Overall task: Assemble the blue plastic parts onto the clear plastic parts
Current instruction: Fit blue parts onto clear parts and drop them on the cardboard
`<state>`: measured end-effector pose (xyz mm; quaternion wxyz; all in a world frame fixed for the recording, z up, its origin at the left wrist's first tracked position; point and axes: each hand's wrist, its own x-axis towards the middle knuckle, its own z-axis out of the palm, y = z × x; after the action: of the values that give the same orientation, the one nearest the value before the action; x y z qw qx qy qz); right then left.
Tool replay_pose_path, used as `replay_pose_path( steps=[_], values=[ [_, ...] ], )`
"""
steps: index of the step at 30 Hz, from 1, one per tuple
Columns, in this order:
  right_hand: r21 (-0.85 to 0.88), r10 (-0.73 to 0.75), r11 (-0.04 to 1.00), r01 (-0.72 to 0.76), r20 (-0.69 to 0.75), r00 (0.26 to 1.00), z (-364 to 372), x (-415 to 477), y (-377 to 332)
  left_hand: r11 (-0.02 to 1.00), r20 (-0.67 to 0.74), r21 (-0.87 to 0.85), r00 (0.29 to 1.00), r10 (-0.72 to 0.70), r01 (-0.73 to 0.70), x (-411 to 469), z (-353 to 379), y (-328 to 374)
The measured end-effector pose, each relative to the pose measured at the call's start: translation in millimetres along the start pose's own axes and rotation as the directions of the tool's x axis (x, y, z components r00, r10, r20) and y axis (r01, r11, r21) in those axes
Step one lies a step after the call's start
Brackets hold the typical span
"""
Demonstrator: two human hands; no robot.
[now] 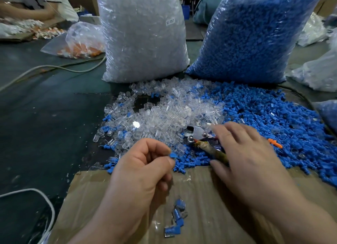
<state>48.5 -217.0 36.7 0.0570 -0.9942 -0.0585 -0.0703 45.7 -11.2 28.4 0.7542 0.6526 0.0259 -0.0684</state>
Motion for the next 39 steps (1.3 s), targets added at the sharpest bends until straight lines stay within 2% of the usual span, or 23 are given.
replay_pose_path(
  steps=[3, 6, 14, 16, 18, 20, 23, 26, 39],
  values=[
    [-0.136, 0.072, 0.989, -0.056, 0.118, 0.99, 4, 4, 10, 0.997, 0.036, -0.065, 0.999, -0.039, 0.041, -1, -2, 2],
    [-0.139, 0.078, 0.988, -0.062, 0.115, 0.99, 4, 8, 11, 0.999, 0.018, -0.03, 1.0, -0.026, 0.027, 1, -5, -1],
    [-0.165, 0.104, 0.982, -0.092, 0.067, 0.992, -1, 14, 10, 0.993, 0.017, -0.115, 1.0, -0.023, 0.025, 3, -7, 2],
    [-0.132, 0.102, 0.986, -0.097, 0.03, 0.994, -6, 14, 11, 0.995, 0.004, -0.097, 1.0, -0.016, 0.016, 4, -7, 1],
    [-0.011, 0.08, 0.997, -0.081, -0.059, 0.995, -11, 12, 13, 0.997, -0.008, -0.083, 1.0, 0.005, -0.006, 6, -9, -1],
    [0.143, 0.041, 0.99, -0.021, -0.142, 0.989, -16, 7, 11, 0.997, -0.016, -0.069, 0.999, 0.029, -0.03, 9, -11, -5],
    [0.272, -0.065, 0.957, 0.102, -0.141, 0.988, -19, 1, 3, 0.998, -0.025, 0.013, 0.998, 0.059, -0.059, 13, -13, -7],
    [0.249, -0.174, 0.946, 0.207, -0.147, 0.974, -19, -5, 0, 0.997, -0.03, 0.015, 0.997, 0.076, -0.075, 15, -14, -7],
    [0.211, -0.247, 0.944, 0.253, -0.055, 0.967, -18, -11, 3, 0.989, -0.017, 0.033, 0.989, 0.147, -0.146, 8, -9, -1]
  ],
)
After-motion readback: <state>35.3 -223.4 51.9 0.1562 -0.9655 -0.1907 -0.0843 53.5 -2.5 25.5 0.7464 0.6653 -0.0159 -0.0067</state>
